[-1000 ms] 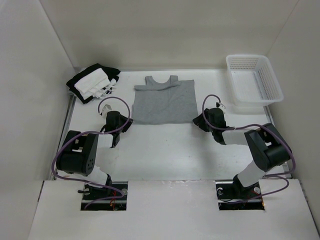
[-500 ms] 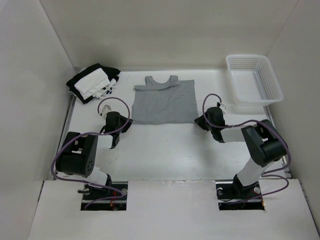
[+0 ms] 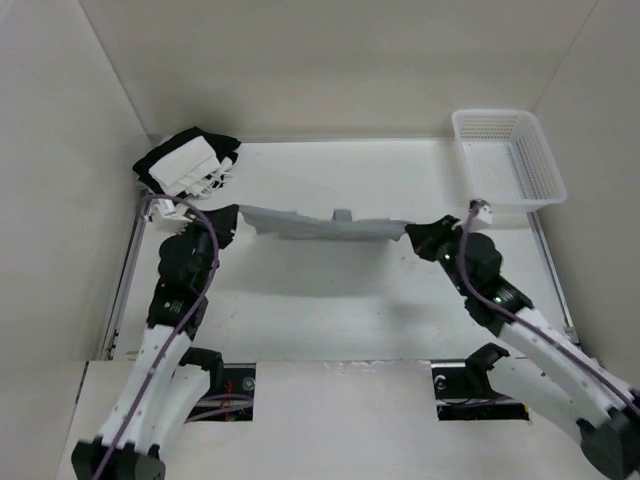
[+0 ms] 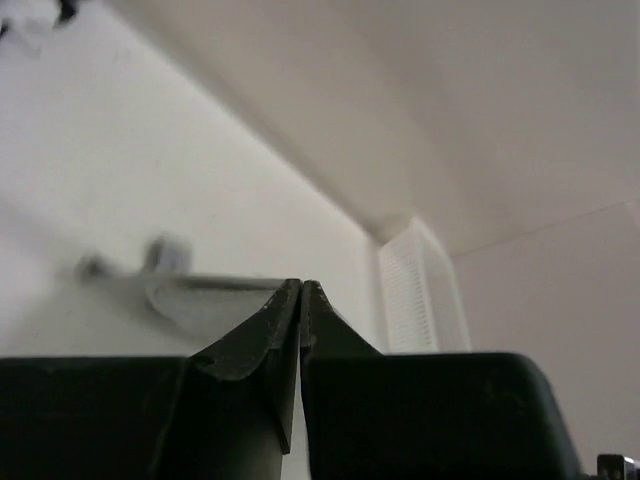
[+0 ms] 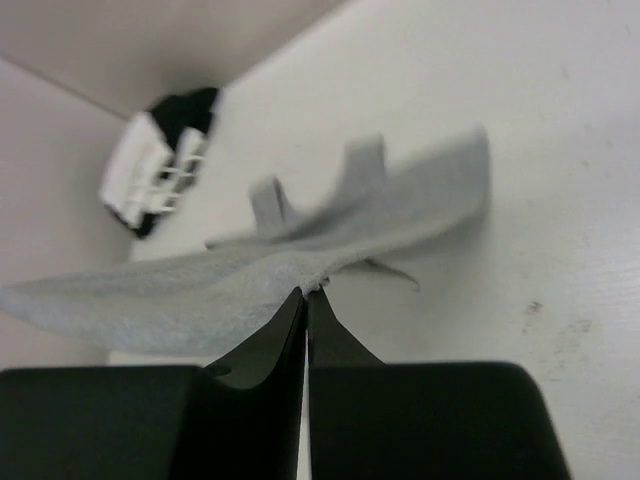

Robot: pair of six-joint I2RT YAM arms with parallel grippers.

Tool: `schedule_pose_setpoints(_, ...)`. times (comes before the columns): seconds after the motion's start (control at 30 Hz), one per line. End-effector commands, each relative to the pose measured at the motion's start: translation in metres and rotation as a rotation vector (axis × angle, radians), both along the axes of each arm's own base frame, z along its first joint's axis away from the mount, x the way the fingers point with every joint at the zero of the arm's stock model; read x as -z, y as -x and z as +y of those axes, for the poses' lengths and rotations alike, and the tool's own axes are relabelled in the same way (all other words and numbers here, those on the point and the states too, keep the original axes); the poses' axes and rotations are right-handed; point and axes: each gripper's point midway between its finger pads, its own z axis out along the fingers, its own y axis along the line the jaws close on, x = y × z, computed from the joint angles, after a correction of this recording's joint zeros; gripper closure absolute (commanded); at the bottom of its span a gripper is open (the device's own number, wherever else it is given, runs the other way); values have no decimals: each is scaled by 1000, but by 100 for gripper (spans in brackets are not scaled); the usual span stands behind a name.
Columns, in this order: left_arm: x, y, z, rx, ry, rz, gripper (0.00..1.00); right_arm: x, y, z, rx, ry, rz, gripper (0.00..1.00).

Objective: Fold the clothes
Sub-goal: Fold the tank top

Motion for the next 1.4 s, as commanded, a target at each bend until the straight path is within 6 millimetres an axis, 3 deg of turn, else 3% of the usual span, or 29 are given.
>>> schedule_pose_setpoints(0.0, -72, 39, 22, -72, -71, -123, 100, -46, 43, -28, 30, 138, -63, 97)
schedule_pose_setpoints(0.03, -92, 54, 26, -80, -79, -167, 100, -64, 56, -33, 26, 147, -93, 97)
schedule_pose_setpoints(0.17, -135, 90, 33, -87, -80, -250, 100, -130, 101, -45, -22, 127, -197, 97)
schedule_pose_setpoints(0.2, -142, 96, 34, -85, -76, -264, 100, -149, 112, -46, -50, 106, -225, 97)
schedule_pose_setpoints(0.27, -148, 104, 35, -84, -74, -274, 100, -167, 123, -42, -94, 80, -249, 96)
schedule_pose_setpoints(0.33, -143, 103, 35, -82, -78, -257, 100, -173, 127, -31, -141, 94, -254, 96)
schedule_pose_setpoints(0.4, -123, 93, 33, -78, -84, -200, 100, -166, 124, -11, -176, 133, -245, 95)
schedule_pose_setpoints(0.53, -63, 62, 29, -86, -92, -50, 100, -124, 80, 14, -161, 218, -187, 95)
schedule_pose_setpoints(0.6, -30, 42, 27, -95, -96, 21, 100, -96, 46, 26, -199, 191, -137, 96)
schedule_pose_setpoints(0.7, 9, 4, 25, -120, -92, 108, 100, -57, -12, 27, -202, 122, -43, 95)
schedule_pose_setpoints(0.83, 53, -68, 15, -145, -112, 194, 100, -1, -103, 33, -190, 91, 92, 95)
schedule_pose_setpoints(0.93, 68, -121, 14, -155, -113, 224, 100, 23, -165, 32, -168, 88, 151, 96)
schedule_pose_setpoints(1.0, 69, -148, 15, -157, -108, 227, 100, 27, -191, 28, -149, 76, 166, 96)
schedule_pose_setpoints(1.1, 55, -170, 18, -147, -88, 202, 100, 18, -207, 25, -145, 62, 154, 96)
schedule_pose_setpoints(1.17, 46, -169, 17, -133, -76, 184, 100, 12, -202, 25, -150, 66, 148, 96)
schedule_pose_setpoints(1.23, 40, -159, 15, -123, -70, 164, 100, 13, -190, 22, -145, 67, 148, 96)
schedule_pose_setpoints(1.37, 45, -119, 7, -88, -53, 152, 100, 31, -152, 11, -116, 32, 162, 96)
